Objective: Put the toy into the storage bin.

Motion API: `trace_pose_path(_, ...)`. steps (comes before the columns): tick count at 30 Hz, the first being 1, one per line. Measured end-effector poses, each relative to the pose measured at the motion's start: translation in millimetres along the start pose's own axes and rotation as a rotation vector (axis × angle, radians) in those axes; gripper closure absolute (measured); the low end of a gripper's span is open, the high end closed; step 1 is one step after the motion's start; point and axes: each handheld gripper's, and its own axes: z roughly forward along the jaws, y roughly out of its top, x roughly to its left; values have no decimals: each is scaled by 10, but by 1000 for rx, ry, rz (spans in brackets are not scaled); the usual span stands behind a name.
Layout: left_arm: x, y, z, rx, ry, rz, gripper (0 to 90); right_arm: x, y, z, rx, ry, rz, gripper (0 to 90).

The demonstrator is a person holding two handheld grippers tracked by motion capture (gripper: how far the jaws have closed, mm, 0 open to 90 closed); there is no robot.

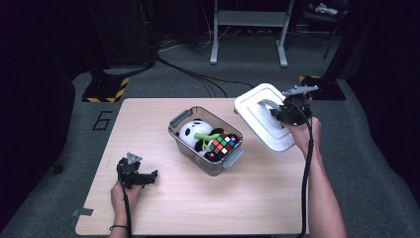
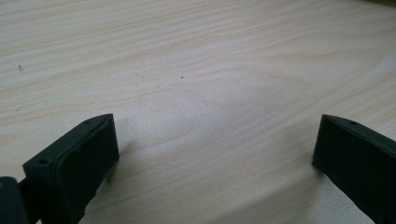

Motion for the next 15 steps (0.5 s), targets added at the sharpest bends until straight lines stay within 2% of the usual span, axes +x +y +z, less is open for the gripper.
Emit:
trace_pose_path(10, 0, 1, 1, -1, 1, -1, 0, 177, 203, -43, -16, 37, -50, 667)
trace_pose_path(15, 1, 1, 2, -2, 2, -1, 1, 266, 281, -39, -23, 63, -56, 667)
